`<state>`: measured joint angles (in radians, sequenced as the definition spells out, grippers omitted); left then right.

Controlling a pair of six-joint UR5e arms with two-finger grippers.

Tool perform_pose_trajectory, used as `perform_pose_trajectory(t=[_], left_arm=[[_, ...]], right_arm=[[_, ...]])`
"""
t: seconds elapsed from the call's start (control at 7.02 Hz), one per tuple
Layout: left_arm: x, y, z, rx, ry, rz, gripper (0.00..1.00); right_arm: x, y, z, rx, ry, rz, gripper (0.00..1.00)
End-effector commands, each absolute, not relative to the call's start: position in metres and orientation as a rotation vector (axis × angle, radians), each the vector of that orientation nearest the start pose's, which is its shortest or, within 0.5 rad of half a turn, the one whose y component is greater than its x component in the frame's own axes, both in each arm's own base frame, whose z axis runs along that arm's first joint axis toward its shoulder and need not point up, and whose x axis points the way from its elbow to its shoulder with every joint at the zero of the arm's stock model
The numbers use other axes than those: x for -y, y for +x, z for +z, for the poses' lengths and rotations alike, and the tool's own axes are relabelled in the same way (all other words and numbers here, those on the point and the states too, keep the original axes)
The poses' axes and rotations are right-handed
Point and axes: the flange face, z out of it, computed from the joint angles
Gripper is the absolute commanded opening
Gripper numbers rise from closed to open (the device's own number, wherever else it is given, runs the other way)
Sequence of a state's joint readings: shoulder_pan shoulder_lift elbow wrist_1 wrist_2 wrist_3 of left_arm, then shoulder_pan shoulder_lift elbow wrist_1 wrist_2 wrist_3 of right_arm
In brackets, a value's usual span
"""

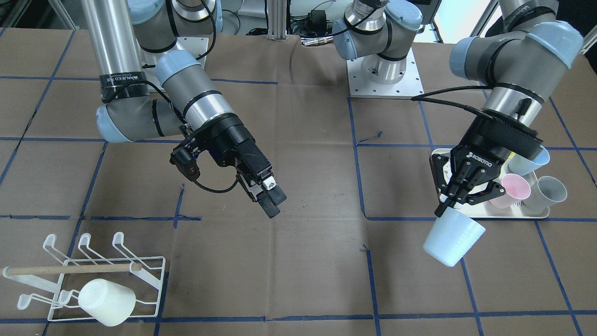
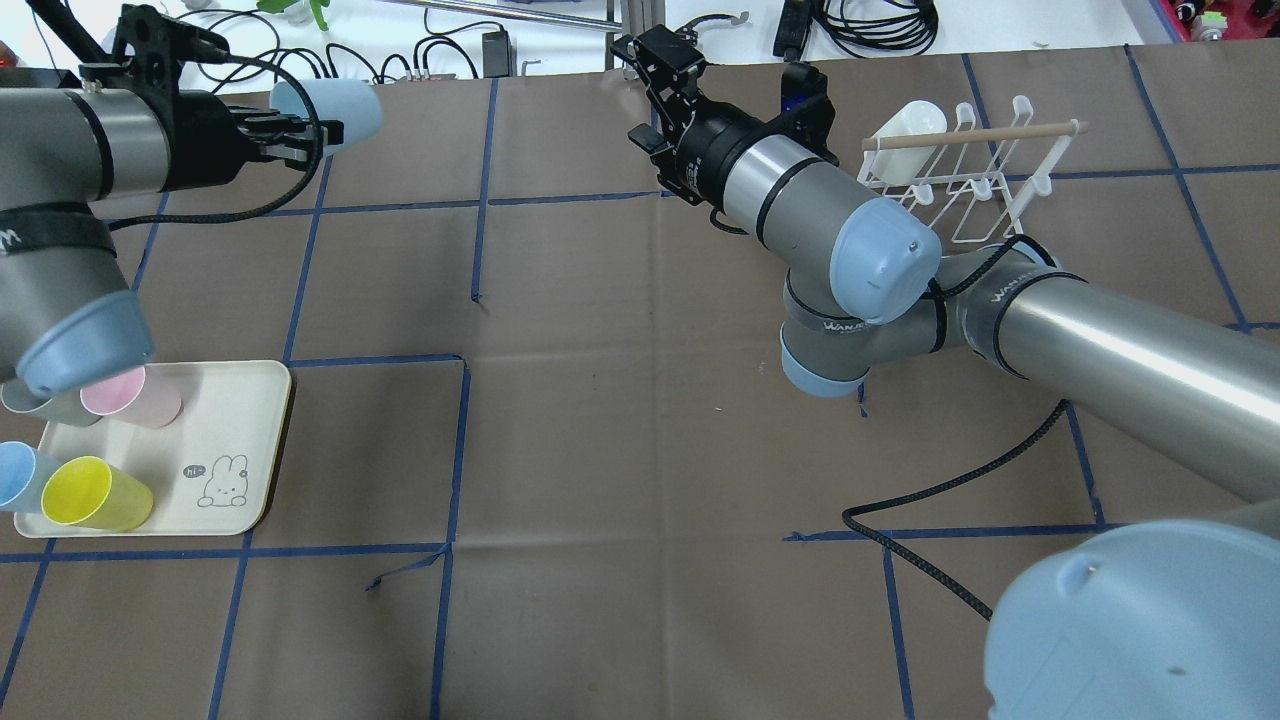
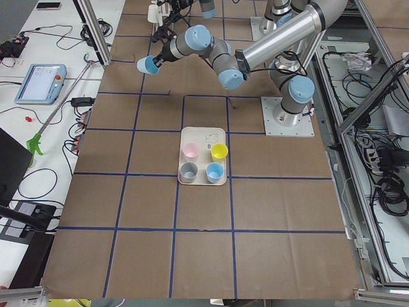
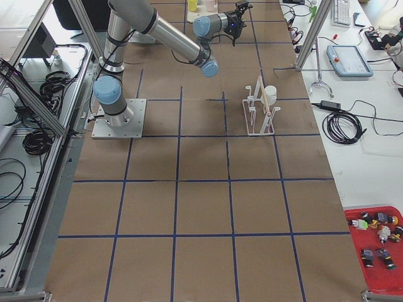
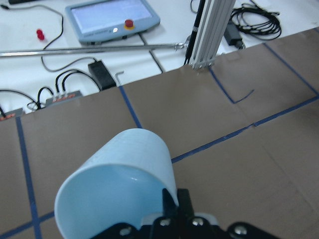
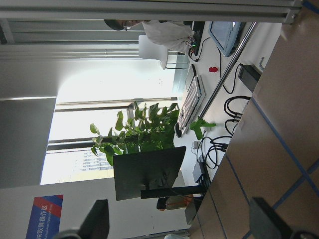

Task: Transfer IKEA cup to right arm and place on rack

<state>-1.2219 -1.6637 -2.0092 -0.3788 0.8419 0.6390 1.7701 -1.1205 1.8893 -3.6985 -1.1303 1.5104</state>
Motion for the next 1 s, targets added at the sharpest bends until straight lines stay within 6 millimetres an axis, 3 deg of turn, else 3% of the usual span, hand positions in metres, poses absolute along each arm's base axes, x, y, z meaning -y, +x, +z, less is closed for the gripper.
perform_pose_trajectory(t=[0.0, 0.14, 0.43, 0.57, 0.85], left_arm=[[0.510, -0.053, 0.379, -2.810, 1.094, -1.817, 0.00], [0.498, -0.065, 0.364, -2.713, 1.221, -1.964, 0.00], [0.498, -0.079, 0.323, -2.598, 1.344, -2.109, 0.00], [0.501, -0.093, 0.316, -2.636, 1.356, -2.112, 0.00], [0.497, -0.121, 0.324, -2.714, 1.296, -2.073, 0.00]], right_arm=[[0.529, 0.287, 0.356, -1.625, 0.849, -0.622, 0.99], [0.530, 0.288, 0.353, -1.628, 0.849, -0.612, 0.99], [0.530, 0.284, 0.353, -1.623, 0.851, -0.634, 0.99], [0.529, 0.284, 0.350, -1.624, 0.852, -0.633, 0.99], [0.527, 0.280, 0.351, -1.590, 0.850, -0.687, 0.99]])
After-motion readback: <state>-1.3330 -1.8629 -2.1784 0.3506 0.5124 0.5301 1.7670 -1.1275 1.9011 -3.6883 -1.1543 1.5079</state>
